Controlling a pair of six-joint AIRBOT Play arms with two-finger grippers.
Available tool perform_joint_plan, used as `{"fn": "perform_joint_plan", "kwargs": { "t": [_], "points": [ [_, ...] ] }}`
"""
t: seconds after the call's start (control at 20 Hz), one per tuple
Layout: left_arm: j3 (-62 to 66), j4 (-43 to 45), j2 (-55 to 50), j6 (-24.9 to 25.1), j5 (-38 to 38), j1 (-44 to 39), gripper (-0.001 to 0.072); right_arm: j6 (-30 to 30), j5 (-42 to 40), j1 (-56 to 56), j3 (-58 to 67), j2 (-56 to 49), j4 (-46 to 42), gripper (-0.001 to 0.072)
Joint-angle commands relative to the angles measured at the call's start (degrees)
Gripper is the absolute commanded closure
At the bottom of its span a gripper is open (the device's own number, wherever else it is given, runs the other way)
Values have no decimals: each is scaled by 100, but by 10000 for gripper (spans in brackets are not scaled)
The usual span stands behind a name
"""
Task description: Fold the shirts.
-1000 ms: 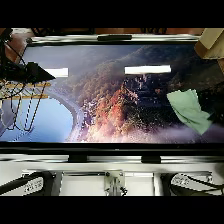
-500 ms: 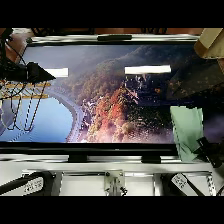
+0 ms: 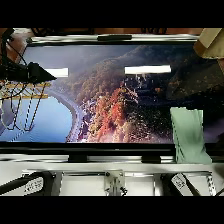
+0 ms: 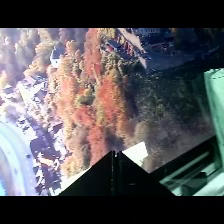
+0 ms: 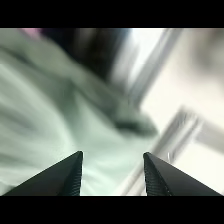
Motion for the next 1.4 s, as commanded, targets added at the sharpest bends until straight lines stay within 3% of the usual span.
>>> {"fn": "perform_joint_plan", "kwargs": {
  "t": [0.0, 0.15, 0.3, 0.35, 0.4, 0.45, 0.5, 0.6, 0.9, 1.35],
  "points": [
    [11, 1182, -42, -24, 439, -262, 670, -216, -1434, 662, 2074, 15, 868, 220],
    [186, 3318, -391, -557, 800, -802, 670, -612, -3104, 2439, 2918, -146, 1762, 219],
    [450, 5449, -1019, -1325, -153, -1482, 669, -525, -2660, 4723, 3042, -743, 962, 220],
    [433, 5683, -1222, -1355, -446, -1637, 660, -236, -2306, 5272, 3042, -1025, 640, 219],
    [402, 5549, -1373, -1360, -581, -1711, 482, 179, -1947, 5665, 3042, -1340, 514, 220],
    [332, 5259, -1464, -1482, -612, -1762, 118, 442, -1624, 5840, 3042, -1606, 678, 220],
    [245, 4992, -1491, -1731, -557, -1784, -13, 551, -1292, 5877, 3042, -1847, 1047, 220],
    [79, 4454, -1445, -1808, -299, -1794, -13, 557, -721, 5873, 3042, -2100, 1373, 219],
    [63, 4190, -1425, -1803, 221, -1794, -13, 557, 734, 5877, 3040, -2214, 468, 219],
    [63, 4144, -1427, -1788, 498, -1838, -13, 527, 507, 5875, 3036, -2240, 417, 219]
  ]
}}
